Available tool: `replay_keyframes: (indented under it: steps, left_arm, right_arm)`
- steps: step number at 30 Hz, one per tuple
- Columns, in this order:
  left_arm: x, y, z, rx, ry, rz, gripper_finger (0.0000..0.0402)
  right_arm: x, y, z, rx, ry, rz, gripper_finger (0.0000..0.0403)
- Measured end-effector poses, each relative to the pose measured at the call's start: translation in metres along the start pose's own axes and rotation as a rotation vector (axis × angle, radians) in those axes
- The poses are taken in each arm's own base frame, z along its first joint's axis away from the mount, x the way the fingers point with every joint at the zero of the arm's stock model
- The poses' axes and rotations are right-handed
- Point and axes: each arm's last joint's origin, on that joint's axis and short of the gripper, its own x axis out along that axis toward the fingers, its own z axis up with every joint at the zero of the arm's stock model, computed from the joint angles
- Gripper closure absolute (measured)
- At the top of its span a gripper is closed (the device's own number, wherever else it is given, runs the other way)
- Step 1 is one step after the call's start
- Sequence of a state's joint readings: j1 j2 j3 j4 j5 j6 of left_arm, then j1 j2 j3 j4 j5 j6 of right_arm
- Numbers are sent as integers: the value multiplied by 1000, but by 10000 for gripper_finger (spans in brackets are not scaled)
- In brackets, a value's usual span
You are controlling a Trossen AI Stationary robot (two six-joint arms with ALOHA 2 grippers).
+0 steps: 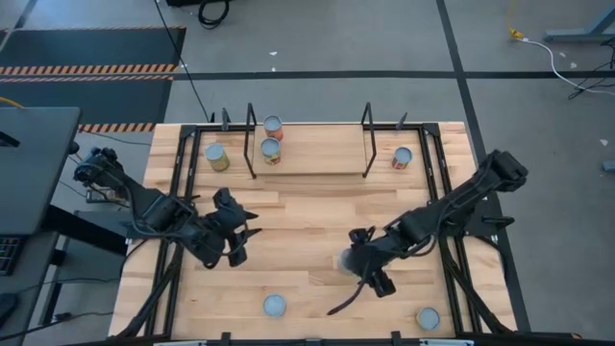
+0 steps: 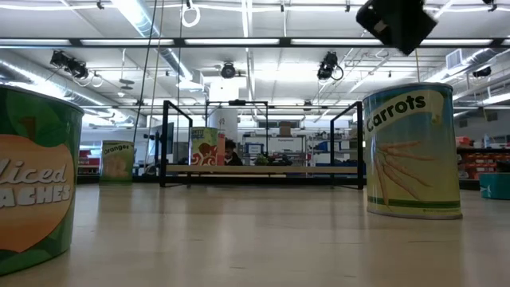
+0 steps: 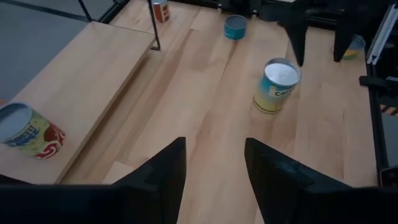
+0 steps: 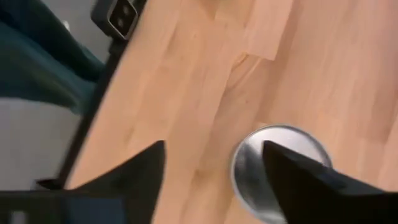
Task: Pick and place cans onto a shelf
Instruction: Put the canned carrots on the shelf
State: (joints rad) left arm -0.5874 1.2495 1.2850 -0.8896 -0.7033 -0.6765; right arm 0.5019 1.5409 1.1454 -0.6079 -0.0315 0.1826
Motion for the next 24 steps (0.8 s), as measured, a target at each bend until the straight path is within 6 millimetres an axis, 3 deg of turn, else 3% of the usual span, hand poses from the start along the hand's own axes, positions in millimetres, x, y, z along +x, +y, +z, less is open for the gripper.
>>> replay_keyframes:
  steps: [4, 6, 13, 19, 24]
  left_arm:
    - [3, 4, 3, -33, -1, 19, 232]
    - [5, 6, 4, -40, -1, 29, 232]
    - [11, 13, 8, -66, -3, 62, 232]
    - [15, 18, 11, -100, -6, 88, 232]
    - [18, 22, 14, -120, -7, 107, 232]
  right_arm:
    - [8, -5, 0, -99, 26, -20, 28]
    - [10, -9, 0, -127, 34, -45, 10]
    - [13, -26, -6, -245, 64, -69, 22]
    - [23, -40, -22, -258, 126, -35, 9]
    - [31, -50, -27, -265, 82, -42, 18]
